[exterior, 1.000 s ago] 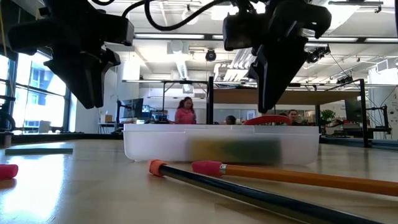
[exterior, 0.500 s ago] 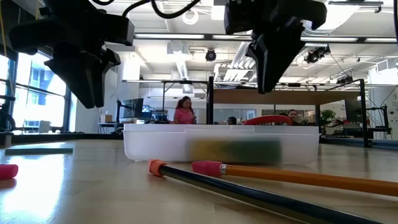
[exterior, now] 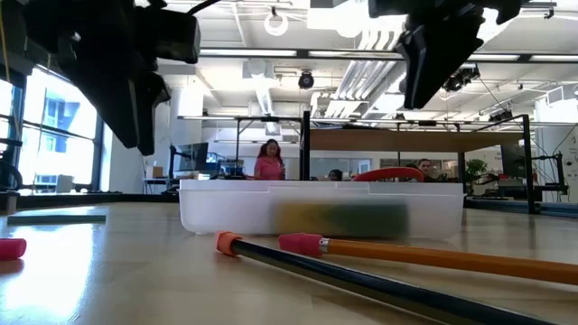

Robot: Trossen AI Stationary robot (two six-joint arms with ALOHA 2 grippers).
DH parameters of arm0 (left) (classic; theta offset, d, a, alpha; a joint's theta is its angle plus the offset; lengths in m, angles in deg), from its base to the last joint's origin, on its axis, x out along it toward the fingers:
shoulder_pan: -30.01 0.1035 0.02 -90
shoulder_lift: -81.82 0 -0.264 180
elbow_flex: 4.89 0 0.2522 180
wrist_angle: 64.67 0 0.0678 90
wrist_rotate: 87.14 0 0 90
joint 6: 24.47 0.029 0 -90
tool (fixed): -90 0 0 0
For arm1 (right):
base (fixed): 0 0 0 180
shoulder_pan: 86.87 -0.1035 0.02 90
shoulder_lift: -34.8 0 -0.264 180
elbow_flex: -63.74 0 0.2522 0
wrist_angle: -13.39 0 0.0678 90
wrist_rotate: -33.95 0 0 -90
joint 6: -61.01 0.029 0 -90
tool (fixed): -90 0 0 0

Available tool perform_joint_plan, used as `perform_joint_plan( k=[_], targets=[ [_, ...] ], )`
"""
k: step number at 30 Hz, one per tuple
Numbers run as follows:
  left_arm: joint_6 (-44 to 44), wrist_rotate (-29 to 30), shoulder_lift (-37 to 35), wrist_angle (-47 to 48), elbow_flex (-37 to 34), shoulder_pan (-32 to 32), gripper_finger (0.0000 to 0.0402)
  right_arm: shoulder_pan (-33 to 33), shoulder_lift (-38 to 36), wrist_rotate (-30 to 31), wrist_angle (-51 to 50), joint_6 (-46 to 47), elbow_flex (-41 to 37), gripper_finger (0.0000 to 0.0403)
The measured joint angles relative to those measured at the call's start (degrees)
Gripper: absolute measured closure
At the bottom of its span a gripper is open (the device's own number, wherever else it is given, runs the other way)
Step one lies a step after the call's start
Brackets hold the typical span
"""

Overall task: Pack school essentials
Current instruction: Put the pink pen into the pink supply box

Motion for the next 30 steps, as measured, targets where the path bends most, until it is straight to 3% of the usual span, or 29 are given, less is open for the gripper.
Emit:
perform_joint_plan(
  k=[4, 12, 21, 30],
  targets=[
    [-3.5, -3.4, 0.0, -2.6, 0.0, -2.8, 0.0158, -0.6, -3.4, 1.5, 1.2, 5.1, -4.4, 0.0284],
    [-16.5, -3.7, 0.0, -5.5, 0.0, -11.2, 0.0170, -1.0, -7.3, 1.6, 5.5, 12.0, -10.3, 0.0284],
    [-31.1, -3.4, 1.5, -8.2, 0.1, -21.1, 0.0181, -1.0, -7.5, 1.7, 7.1, 12.3, -10.9, 0.0284],
    [-37.3, -3.9, 7.6, -10.1, 0.0, -26.2, 0.0183, -1.0, -7.5, 1.7, 8.6, 11.9, -10.9, 0.0284]
  ],
)
